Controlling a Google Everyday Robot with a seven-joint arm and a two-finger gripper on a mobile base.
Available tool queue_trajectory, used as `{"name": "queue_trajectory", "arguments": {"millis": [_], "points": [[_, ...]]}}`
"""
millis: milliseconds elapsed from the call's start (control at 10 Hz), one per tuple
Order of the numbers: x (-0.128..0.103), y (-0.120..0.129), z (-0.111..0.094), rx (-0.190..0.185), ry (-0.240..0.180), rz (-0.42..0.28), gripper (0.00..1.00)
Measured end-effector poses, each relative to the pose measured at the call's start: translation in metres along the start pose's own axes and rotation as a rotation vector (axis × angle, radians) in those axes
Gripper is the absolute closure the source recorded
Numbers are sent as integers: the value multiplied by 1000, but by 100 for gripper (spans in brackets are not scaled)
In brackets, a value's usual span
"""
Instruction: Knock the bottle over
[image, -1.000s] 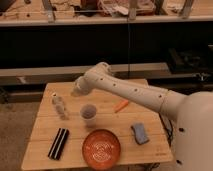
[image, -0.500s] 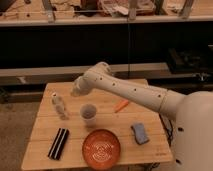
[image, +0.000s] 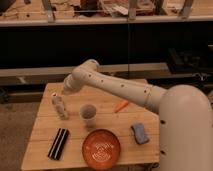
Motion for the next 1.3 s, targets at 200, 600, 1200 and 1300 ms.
{"name": "queue_trajectory", "arguments": {"millis": [200,600,1200,1300], "points": [[3,-15,9,15,-13,-29,85],[7,-26,23,33,-34,-53,85],[10,-29,33,45,-79,-70,85],[8,-31,33,45,-95,-74,85]]}}
